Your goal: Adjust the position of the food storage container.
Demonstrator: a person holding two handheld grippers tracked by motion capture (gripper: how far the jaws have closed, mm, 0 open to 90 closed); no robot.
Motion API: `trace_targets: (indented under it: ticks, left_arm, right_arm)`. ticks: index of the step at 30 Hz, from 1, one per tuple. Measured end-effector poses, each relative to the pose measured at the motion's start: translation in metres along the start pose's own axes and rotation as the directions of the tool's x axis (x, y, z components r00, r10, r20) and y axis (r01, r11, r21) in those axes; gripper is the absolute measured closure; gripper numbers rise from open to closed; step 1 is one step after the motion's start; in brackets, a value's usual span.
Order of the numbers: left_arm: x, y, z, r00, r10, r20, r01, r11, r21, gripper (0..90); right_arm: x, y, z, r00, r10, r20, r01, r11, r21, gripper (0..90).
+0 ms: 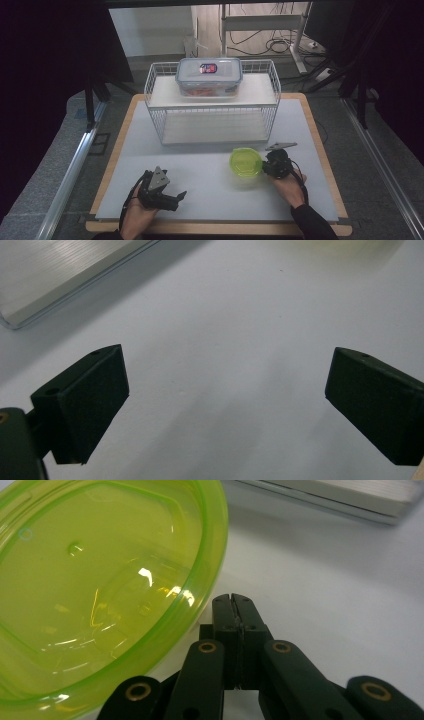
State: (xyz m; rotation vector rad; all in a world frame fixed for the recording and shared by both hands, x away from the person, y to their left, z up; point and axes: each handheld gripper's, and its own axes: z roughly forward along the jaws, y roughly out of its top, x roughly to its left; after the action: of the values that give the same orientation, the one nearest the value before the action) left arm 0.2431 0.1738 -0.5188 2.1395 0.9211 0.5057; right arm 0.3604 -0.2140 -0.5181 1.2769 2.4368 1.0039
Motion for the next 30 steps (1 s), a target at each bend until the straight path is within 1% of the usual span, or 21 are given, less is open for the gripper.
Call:
trace_targets:
  ticks: [4,12,17,18,19,21,22,24,25,26,27,28,29,30]
  left_arm:
    - [0.0,0.0,0.0,1.0,0.003,0.001,-0.003,1.0,0.002,3.7]
    - [0.0,0.001,0.0,1.0,0.007,0.004,-0.007,1.0,0.003,3.9]
    - [-0.001,0.001,0.0,1.0,0.001,0.007,-0.001,1.0,0.003,4.0]
    - [-0.001,0.001,0.0,1.0,-0.001,0.008,0.001,1.0,0.006,4.1]
    - [-0.001,0.001,0.0,1.0,-0.001,0.008,0.001,1.0,0.006,4.2]
    - [0.0,0.002,0.0,0.9999,-0.004,0.01,0.004,0.9999,0.01,4.2]
    - [0.001,0.002,0.0,0.9999,-0.012,0.01,0.012,0.9998,0.017,4.1]
    - [0.004,0.003,0.001,0.9997,-0.024,0.006,0.024,0.9993,0.028,4.0]
    - [0.007,0.004,0.001,0.9995,-0.03,0.011,0.03,0.9991,0.029,3.9]
    - [0.011,0.006,0.001,0.9988,-0.046,0.019,0.045,0.9987,0.022,3.8]
    - [0.013,0.007,0.0,0.9983,-0.054,0.023,0.054,0.9984,0.018,4.2]
    - [0.019,0.01,0.0,0.9965,-0.078,0.03,0.078,0.9969,-0.002,7.1]
    - [0.019,0.01,0.0,0.9965,-0.078,0.03,0.078,0.9969,-0.002,9.5]
    - [0.022,0.013,0.0,0.9963,-0.079,0.034,0.08,0.9968,-0.011,9.5]
  right_arm:
    - [0.009,0.006,0.008,0.9998,-0.004,-0.018,0.004,1.0,-0.001,90.0]
    - [0.026,0.017,0.023,0.9982,-0.028,-0.053,0.027,1.0,-0.002,90.0]
    - [0.044,0.026,0.038,0.994,-0.064,-0.088,0.064,0.998,-0.005,90.0]
    - [0.05,0.028,0.042,0.9924,-0.085,-0.089,0.086,0.996,0.0,90.0]
    - [0.05,0.028,0.042,0.9924,-0.085,-0.089,0.086,0.996,0.0,90.0]
    - [0.054,0.029,0.042,0.9913,-0.111,-0.071,0.111,0.994,0.005,90.0]
    - [0.054,0.029,0.042,0.9898,-0.127,-0.066,0.127,0.992,0.005,90.0]
    - [0.052,0.028,0.038,0.9914,-0.116,-0.06,0.116,0.993,0.001,90.0]
    - [0.049,0.028,0.035,0.9917,-0.115,-0.057,0.115,0.993,-0.006,90.0]
    - [0.047,0.028,0.032,0.993,-0.102,-0.059,0.102,0.995,-0.008,90.0]
    - [0.044,0.027,0.028,0.9933,-0.098,-0.062,0.098,0.995,-0.015,90.0]
    - [0.042,0.025,0.021,0.994,-0.089,-0.063,0.088,0.996,-0.021,89.9]
    - [0.042,0.025,0.021,0.994,-0.089,-0.063,0.088,0.996,-0.021,89.9]
    - [0.041,0.024,0.019,0.9935,-0.092,-0.067,0.09,0.995,-0.029,89.9]
